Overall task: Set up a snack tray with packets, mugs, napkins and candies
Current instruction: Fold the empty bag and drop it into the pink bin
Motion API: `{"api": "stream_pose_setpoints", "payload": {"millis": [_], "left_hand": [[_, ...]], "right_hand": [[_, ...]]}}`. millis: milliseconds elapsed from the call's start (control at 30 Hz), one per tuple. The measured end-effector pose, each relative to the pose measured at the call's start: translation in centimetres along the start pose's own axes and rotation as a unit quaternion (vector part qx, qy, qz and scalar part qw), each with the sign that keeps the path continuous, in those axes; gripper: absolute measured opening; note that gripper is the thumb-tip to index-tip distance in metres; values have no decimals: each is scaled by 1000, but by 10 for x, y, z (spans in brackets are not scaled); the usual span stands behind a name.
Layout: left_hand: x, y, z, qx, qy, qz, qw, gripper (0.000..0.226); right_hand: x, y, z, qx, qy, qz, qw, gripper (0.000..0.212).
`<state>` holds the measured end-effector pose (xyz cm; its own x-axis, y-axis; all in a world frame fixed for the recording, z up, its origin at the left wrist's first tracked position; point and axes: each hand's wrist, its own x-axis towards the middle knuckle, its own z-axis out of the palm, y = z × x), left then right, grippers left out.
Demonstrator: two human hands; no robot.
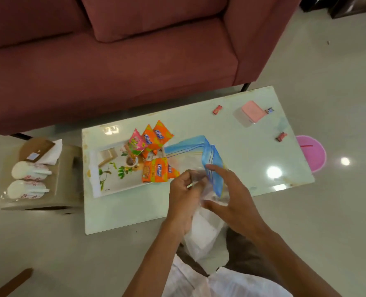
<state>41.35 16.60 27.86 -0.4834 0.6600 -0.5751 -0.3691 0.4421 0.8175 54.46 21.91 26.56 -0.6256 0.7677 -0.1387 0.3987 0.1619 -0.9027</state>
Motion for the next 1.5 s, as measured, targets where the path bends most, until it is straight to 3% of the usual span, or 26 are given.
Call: {"api": "stream_pose_setpoints", "payload": {"millis": [133,200,300,400,467,567,633,700,833,933,1000,1067,1200,1333,1500], "left_hand": [[7,14,67,89,-129,21,987,18],[9,18,85,161,-95,98,977,24],[1,17,103,212,-16,198,957,48],[-1,18,110,291,-38,224,929,85],[5,24,120,343,-75,229,908,105],[16,35,139,342,-138,260,892,113],[24,40,148,332,-149,296,883,101],[32,43,152,311,-152,314,884,82],[47,34,158,189,-133,236,944,41],[58,18,170,188,-52,213,957,48],[66,6,187,204,7,209,956,45],[73,-2,205,177,36,186,966,45],[89,-17,262,150,-9,135,979,45],[113,-35,327,126,-80,62,987,27],[162,-69,428,69,-193,-58,977,19]], "right_hand": [[4,38,-81,42,95,102,989,61],[6,52,-113,75,142,134,978,54],[12,64,-150,230,177,184,939,48],[20,66,-171,355,135,199,903,49],[22,66,-179,447,52,195,871,49],[23,63,-183,519,-31,209,828,45],[24,64,-183,495,-36,225,838,41],[25,62,-185,434,-47,225,871,31],[27,62,-191,271,-66,234,931,24],[27,69,-199,18,83,213,973,43],[21,72,-205,15,137,171,976,54],[15,74,-206,31,95,120,988,63],[25,109,-230,-83,78,66,991,72],[44,169,-289,-108,54,103,987,70],[63,265,-365,-127,84,115,982,51]]}}
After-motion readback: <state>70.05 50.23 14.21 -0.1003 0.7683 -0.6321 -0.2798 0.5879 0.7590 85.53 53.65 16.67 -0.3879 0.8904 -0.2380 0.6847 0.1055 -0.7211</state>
